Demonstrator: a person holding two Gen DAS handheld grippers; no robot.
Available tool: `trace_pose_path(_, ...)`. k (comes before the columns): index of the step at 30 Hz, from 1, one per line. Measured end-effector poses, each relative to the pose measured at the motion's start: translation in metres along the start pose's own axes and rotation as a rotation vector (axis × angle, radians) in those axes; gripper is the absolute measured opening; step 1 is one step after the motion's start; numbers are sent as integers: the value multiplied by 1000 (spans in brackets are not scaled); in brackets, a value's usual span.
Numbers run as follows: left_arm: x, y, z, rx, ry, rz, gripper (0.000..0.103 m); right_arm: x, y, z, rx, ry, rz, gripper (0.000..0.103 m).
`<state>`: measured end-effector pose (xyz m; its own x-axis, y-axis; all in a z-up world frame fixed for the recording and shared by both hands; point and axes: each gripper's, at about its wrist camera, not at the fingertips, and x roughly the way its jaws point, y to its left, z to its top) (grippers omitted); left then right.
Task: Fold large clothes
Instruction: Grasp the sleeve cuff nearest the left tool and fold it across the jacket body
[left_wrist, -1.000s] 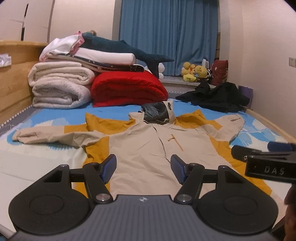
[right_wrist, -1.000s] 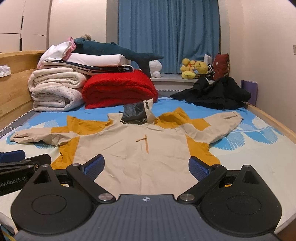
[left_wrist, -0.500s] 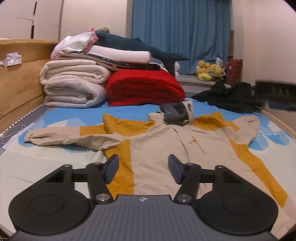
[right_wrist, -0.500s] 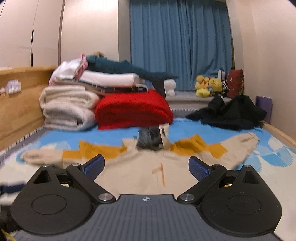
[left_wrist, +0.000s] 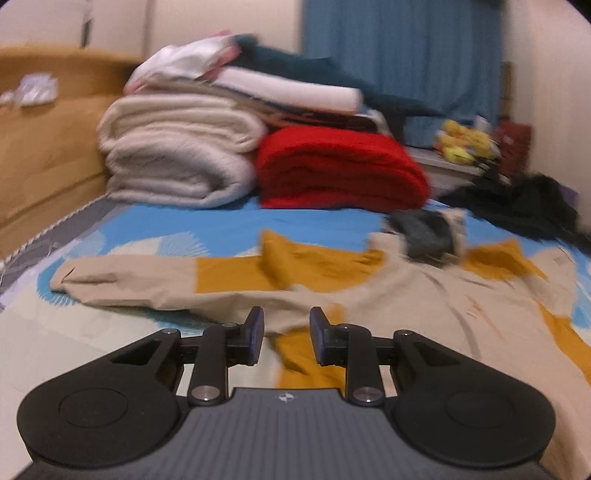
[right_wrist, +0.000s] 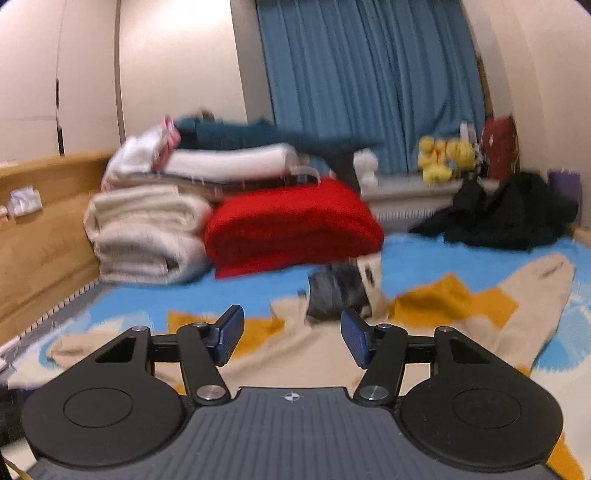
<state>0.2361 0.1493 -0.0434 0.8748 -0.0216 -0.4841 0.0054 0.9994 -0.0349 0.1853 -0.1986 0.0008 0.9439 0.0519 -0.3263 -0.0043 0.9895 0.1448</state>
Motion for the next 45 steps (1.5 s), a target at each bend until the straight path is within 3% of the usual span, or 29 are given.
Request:
trace_pose_path(4,65,80,18,-183,17,67,30,26,-13,-12,25,40,-32,60)
trace_pose_path(9,149,188,35,-354,62,160,33,43,-19,-24,-5,72,-18,45)
trace_pose_path(13,190,258,31,-480,124,240,43,49,-22,-31,-32,101,-6,44)
trace_pose_path(18,223,306,17,-624,180,300,54,57,-25,-32,7,145,12,52)
trace_pose_path(20,231,313,11,-669,218,357,55,62,-25,-34,10,155,5,54)
trace_pose_path(24,240,313,8,-665,179,348,58,69,-25,-35,32,184,6,54)
trace_pose_path(25,243,315,9,-665,175,339,55,70,-25,-35,35,187,8,55)
trace_pose_path(27,249,320,11,-690,181,337,4,71,-23,-36,25,189,7,55)
trace_pose_path(29,248,323,17,-727,184,353,1,71,-23,-36,21,189,6,55)
trace_pose_path(31,231,311,38,-663,131,426,0,71,-24,-34,26,187,3,55)
trace_pose_path(34,199,276,84,-464,26,538,1,69,-28,-30,34,178,-9,55)
trace_pose_path(38,157,202,150,-234,-123,535,0,65,-38,-21,58,172,-36,55)
trace_pose_path(41,128,96,190,20,-238,376,0,61,-49,-13,84,167,-61,54)
trace_pose_path(43,107,7,202,152,-300,199,0,58,-58,-8,105,159,-86,53)
trace_pose_path(45,89,-74,197,223,-326,1,1,54,-67,-4,120,148,-114,52)
